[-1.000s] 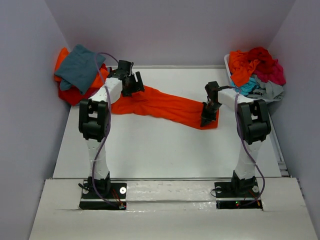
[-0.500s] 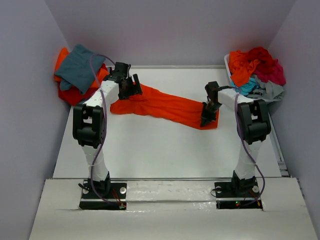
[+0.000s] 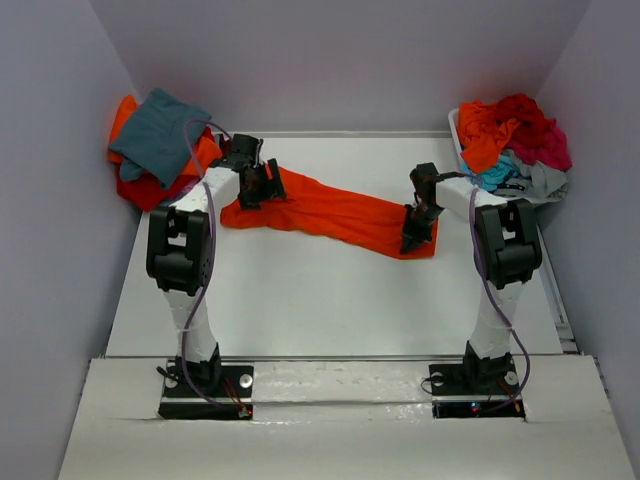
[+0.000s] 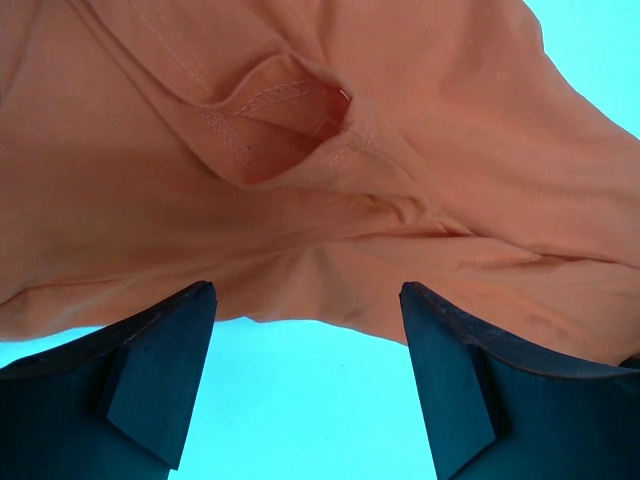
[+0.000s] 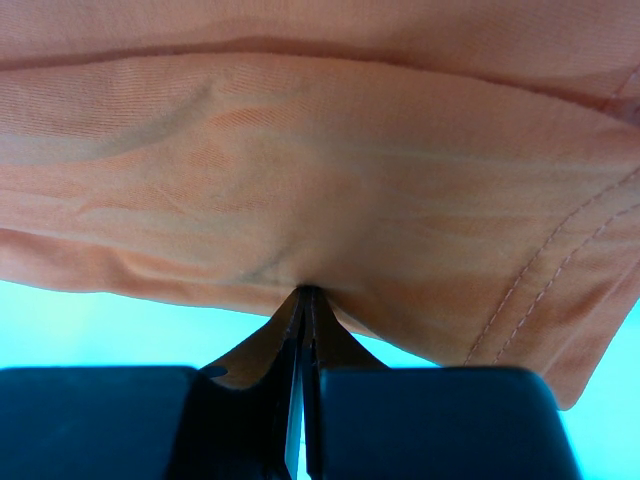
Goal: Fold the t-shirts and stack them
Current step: Fold the other side of the tshirt into a rectangle
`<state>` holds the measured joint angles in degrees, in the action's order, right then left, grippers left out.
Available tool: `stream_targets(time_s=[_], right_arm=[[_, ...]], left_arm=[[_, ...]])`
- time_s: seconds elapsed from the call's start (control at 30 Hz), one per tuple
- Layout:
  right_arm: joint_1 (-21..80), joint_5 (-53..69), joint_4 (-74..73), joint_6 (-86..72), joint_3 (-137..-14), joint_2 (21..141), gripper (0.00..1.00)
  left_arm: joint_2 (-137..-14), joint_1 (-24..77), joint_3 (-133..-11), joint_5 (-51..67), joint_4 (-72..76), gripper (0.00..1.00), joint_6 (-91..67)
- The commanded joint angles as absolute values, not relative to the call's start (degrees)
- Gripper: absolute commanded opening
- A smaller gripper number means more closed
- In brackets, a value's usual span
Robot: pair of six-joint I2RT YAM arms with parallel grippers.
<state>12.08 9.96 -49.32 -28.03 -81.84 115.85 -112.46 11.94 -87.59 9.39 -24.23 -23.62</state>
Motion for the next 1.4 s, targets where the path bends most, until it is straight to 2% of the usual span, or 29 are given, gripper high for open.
stream_targets(time_s=[0.0,0.87,1.37], right_arm=[[12.7,8.7,-46.8,-27.3,-78.6,117.5,0.07],[12.7,8.2,-46.4,-27.5,-76.4,116.5,0.07],[12.7,7.3,-47.1,-26.8,-76.1,116.1,0.07]], left_arm=[[-114.4,12.1,-89.7,10.7,-22.2,0.85,-23.7],[-122.5,12.1,-99.9,13.1,-22.7,0.85,-23.8],[-132.4,13.3,-113.0,15.0,-25.5,0.84,-22.8]])
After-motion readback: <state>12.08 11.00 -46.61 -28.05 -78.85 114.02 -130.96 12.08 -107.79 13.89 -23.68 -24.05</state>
